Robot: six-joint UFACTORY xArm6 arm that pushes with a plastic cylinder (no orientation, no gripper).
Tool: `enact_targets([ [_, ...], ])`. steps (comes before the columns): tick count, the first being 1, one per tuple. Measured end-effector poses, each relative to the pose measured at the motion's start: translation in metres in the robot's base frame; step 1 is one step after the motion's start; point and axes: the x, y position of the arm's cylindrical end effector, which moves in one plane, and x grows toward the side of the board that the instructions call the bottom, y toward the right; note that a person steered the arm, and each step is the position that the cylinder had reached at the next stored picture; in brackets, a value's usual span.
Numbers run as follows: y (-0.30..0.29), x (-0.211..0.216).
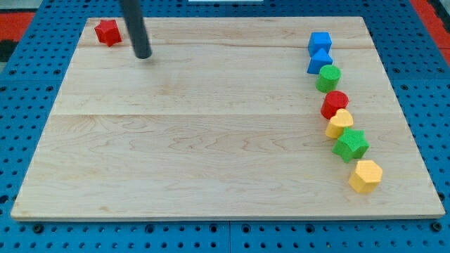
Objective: Point at the blue cube
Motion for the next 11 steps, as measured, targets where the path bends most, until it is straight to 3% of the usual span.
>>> enact_targets([
  [5,0.212,-0.032],
  [6,0.25,-0.051],
  [7,0.259,-0.098],
  [9,0.358,-0.099],
  [11,0.38,-0.094],
])
